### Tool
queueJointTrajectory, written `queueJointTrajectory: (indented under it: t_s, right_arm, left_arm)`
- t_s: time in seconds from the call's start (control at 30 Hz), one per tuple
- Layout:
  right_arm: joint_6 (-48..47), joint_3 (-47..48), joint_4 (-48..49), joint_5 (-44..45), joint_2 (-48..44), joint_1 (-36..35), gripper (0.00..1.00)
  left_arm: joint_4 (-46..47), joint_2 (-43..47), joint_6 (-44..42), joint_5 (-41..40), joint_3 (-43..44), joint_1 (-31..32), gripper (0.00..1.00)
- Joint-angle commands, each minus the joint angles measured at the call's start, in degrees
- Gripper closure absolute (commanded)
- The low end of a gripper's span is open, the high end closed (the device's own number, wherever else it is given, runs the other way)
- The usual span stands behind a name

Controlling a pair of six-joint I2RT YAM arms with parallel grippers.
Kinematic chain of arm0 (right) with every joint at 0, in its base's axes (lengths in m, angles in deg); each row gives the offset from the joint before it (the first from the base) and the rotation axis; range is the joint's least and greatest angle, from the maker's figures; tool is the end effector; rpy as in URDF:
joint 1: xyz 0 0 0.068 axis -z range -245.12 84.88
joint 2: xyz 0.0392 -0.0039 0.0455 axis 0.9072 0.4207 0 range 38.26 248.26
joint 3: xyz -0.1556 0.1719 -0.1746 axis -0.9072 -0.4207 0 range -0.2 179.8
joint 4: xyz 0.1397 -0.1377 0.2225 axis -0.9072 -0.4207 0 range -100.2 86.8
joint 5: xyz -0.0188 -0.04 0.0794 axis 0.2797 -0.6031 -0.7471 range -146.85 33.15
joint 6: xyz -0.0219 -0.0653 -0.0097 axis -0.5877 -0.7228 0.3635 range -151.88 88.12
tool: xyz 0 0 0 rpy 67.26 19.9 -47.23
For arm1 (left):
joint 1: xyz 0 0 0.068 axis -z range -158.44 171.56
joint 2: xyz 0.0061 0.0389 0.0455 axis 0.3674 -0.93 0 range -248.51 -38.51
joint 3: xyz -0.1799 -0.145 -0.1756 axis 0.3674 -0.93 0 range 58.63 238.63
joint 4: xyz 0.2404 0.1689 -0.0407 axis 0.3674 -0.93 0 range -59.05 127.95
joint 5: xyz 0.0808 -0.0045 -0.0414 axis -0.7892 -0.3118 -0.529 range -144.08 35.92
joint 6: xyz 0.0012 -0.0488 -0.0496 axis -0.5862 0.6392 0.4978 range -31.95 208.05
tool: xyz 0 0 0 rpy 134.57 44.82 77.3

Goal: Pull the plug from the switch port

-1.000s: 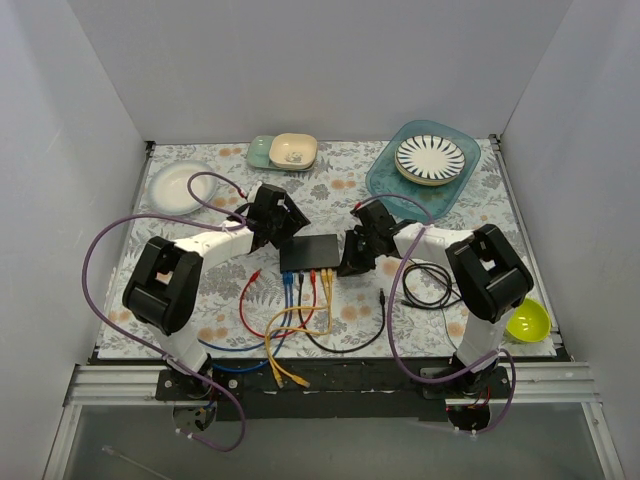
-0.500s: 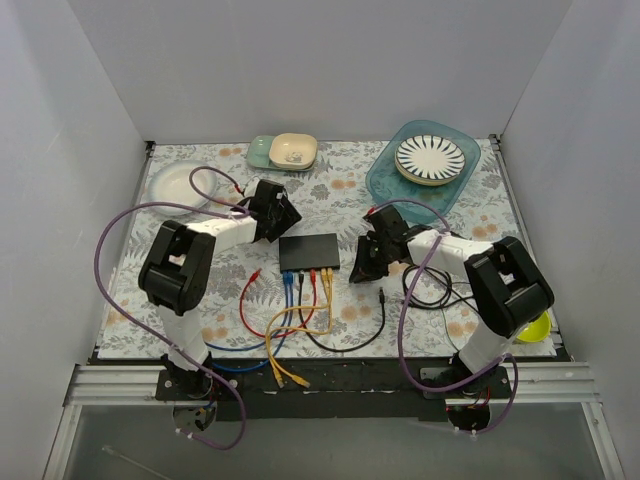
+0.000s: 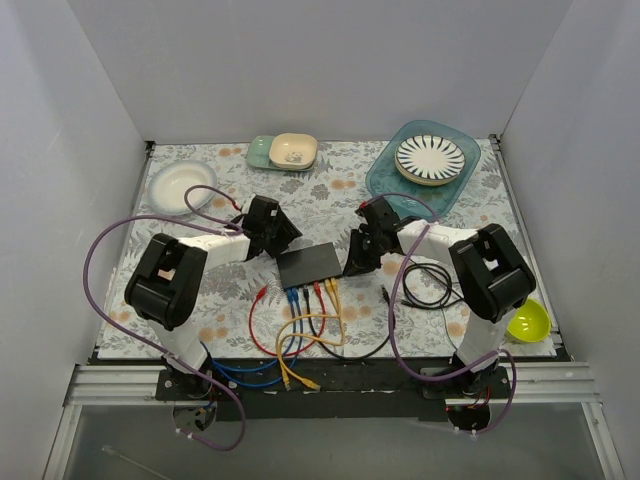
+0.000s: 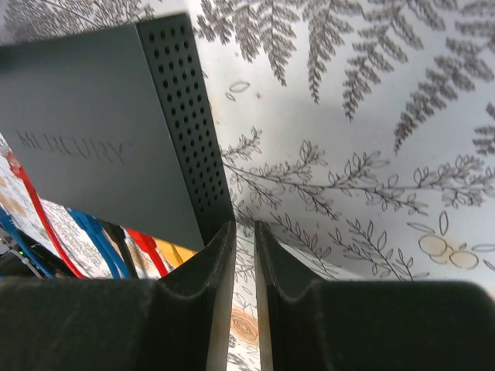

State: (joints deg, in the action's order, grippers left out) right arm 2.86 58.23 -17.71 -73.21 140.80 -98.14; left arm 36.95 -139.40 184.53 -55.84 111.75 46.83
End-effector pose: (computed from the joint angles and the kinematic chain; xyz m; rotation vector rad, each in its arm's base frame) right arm 0.3203 0.2272 0.1259 -0.0695 2.7454 0.7572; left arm 0.3565 -0.1663 0.1236 -1.5487 2.1367 -0.8477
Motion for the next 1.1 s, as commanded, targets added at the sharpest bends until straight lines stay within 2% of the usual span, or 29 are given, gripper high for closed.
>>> queueJointTrajectory:
  t_s: [0.0, 0.2, 0.3, 0.4, 0.5, 0.53, 0.6, 0.63, 0.7, 0.87, 0.97, 1.0, 1.03, 1.07]
  right_arm:
    - [-0.8, 2.9, 0.4, 0.1, 2.4, 0.1, 0.77]
    - [-3.6, 2.8, -2.1, 6.3, -3.1, 0.1, 0.76]
    - [-6.3, 2.9, -4.8, 12.0, -7.7, 0.1, 0.72]
    - [-9.9, 0.1, -4.7, 14.7, -12.5, 0.1, 0.64]
    - [-10.2, -5.8, 0.1, 13.9, -17.7, 0.1, 0.5]
    - [-10.0, -7.1, 1.8, 10.4, -18.7, 0.5, 0.41]
    - [-8.5, -10.0, 5.4, 5.7, -20.7, 1.2, 0.27]
    - [-7.4, -11.7, 8.6, 1.9, -21.0, 1.8, 0.23]
    - [-6.6, -12.0, 9.9, -0.9, -20.2, 2.3, 0.22]
    - [-6.5, -9.0, 10.5, -0.4, -19.3, 2.7, 0.19]
    - [-0.2, -8.6, 13.3, -3.5, -17.1, 4.5, 0.11]
    - [4.9, -8.9, 13.9, -4.8, -14.6, 5.4, 0.1]
    - [7.3, -9.8, 17.2, -11.6, -13.4, 7.4, 0.02]
    - [10.4, -13.1, 24.3, -14.1, -12.5, 8.2, 0.02]
  left_arm:
    - [-8.5, 2.3, 0.2, 0.0, -2.9, 0.7, 0.46]
    - [-13.8, 4.5, -1.6, -7.1, 2.6, -0.2, 0.43]
    - [-16.4, 6.8, -2.2, -8.7, 6.5, -1.5, 0.39]
    - [-17.2, 6.4, -4.7, -5.1, 10.1, -2.0, 0.39]
    - [-14.0, 5.7, -4.1, 5.5, 10.0, -2.0, 0.4]
    - [-12.7, 5.8, -3.2, 10.9, 9.1, -2.0, 0.4]
    - [-7.2, 6.2, 0.1, 15.7, 5.3, -1.9, 0.4]
    - [-5.0, 6.5, 1.0, 20.2, 3.8, -1.9, 0.4]
    - [-0.9, 6.9, 2.2, 22.4, 0.6, -1.8, 0.4]
    - [-0.5, 6.9, -0.5, 25.0, -1.6, -1.8, 0.4]
    - [-1.0, 6.8, -2.3, 25.2, -1.4, -1.8, 0.39]
    - [-1.2, 6.9, -2.4, 25.2, -1.4, -1.8, 0.39]
    - [-1.4, 6.8, -3.1, 25.1, -1.0, -1.8, 0.39]
    - [-1.7, 6.8, -3.3, 25.1, -0.8, -1.8, 0.4]
